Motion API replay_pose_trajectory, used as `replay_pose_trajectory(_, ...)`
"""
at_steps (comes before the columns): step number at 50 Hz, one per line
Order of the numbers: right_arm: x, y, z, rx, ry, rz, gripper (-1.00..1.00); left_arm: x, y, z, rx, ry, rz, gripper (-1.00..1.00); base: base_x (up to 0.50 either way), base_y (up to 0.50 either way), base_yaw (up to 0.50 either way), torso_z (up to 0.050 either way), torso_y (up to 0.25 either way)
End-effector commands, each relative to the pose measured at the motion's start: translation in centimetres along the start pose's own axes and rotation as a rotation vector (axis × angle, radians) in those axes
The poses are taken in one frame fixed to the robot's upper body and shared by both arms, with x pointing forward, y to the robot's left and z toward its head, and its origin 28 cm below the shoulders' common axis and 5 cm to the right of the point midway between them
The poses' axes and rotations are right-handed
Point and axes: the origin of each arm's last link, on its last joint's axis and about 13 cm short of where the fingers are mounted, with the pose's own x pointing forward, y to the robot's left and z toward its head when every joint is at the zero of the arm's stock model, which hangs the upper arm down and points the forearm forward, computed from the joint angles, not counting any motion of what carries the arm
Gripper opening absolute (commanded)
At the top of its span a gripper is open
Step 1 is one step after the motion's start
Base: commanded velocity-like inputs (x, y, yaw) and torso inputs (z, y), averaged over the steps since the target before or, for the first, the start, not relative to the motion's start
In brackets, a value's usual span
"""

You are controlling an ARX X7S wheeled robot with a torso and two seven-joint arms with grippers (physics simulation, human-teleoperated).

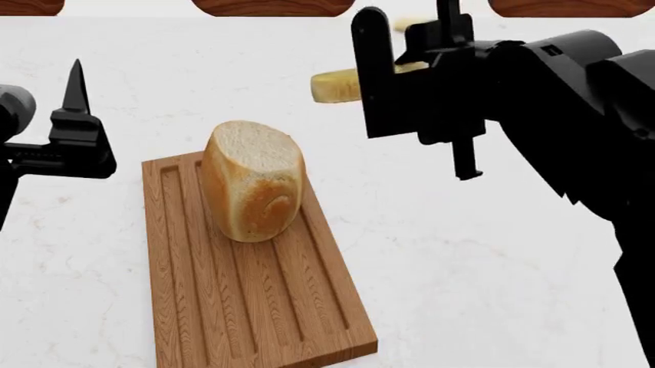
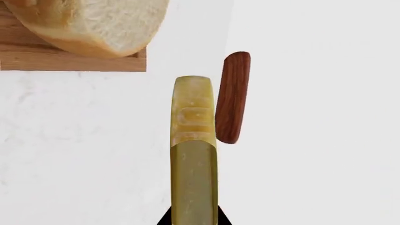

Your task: Pick up the wedge of cheese and place it on the slice of bread to prepare a simple cheese on bread dish.

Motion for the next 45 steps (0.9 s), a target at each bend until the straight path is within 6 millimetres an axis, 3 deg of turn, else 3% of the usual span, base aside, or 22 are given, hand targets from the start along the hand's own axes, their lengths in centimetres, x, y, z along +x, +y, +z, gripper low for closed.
replay_pose_trajectory(1, 2.0, 1.7, 0.9, -0.038, -0.018, -0.014, -1.0, 0.0, 0.0, 0.0, -0.005, -0.012, -0.003, 1.0, 0.0, 0.0, 0.0, 0.0, 0.0)
replay_pose_trajectory(17, 3.4, 2.0, 2.6, 0.026, -0.127, -0.099, -1.0, -0.1, 0.0, 0.1, -0.008, -0.012, -0.007, 1.0, 0.0, 0.0, 0.0, 0.0, 0.0)
replay_pose_trajectory(45, 4.0, 2.6, 3.1, 0.019, -0.158, -0.082, -1.0, -0.1, -0.1, 0.1, -0.01, -0.012, -0.008, 1.0, 0.0, 0.0, 0.0, 0.0, 0.0)
